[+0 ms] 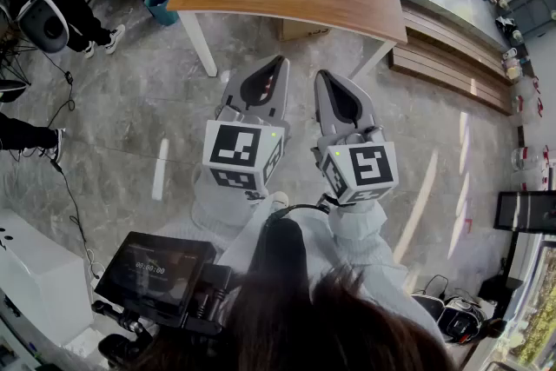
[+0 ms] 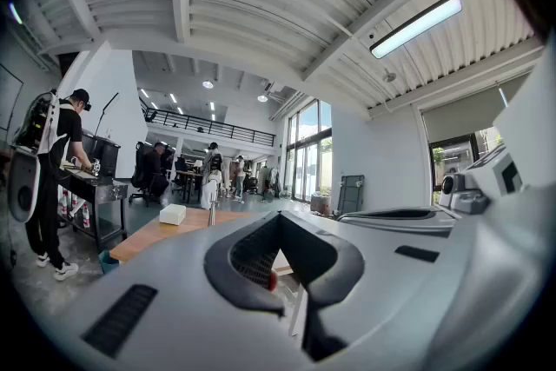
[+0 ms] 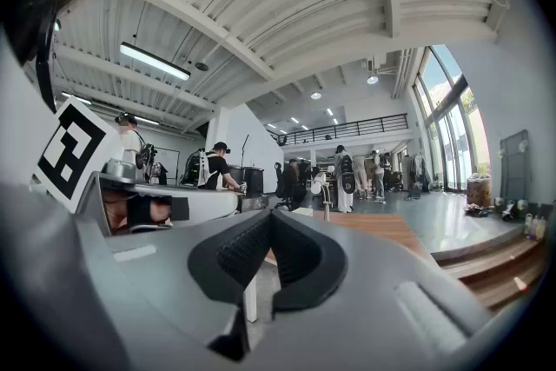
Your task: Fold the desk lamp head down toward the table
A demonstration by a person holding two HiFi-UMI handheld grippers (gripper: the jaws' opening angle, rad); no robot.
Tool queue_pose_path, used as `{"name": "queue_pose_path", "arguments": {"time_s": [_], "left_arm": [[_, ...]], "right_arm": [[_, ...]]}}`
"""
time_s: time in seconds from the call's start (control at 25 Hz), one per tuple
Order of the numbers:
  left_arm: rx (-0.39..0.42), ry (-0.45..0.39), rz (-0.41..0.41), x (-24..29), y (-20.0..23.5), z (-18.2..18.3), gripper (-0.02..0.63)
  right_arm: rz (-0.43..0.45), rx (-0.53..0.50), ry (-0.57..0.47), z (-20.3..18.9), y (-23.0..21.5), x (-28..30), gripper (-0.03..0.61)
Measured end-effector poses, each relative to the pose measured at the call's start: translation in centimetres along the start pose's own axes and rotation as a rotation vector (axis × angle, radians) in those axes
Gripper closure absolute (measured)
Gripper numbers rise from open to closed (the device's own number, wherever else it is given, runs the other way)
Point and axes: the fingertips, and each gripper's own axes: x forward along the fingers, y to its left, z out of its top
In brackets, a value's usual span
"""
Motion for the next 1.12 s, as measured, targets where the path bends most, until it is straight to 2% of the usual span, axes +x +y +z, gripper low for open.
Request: {"name": "queue_pose_path", "arguments": {"time_s": [0.56,0.96,1.12], "left_arm": [[0.008,-0.002,0.002,1.5,-0.3,-0.2,0.612],[-0.002,-0.017,0.039,1.9,-0.2,-0.6,0.612],[-0.003,-0.008,0.052,3.5,0.8,-1.5,0.612]], "right_arm": [[-0.001,0.013,-0.003,-0.3,-1.5,0.3,0.578],[0.043,0.023,-0.024,-0.1,-2.1,0.5,0.578],[0.062,0.027,-0.020,-0.5,-3.3,2.1,0.578]]}}
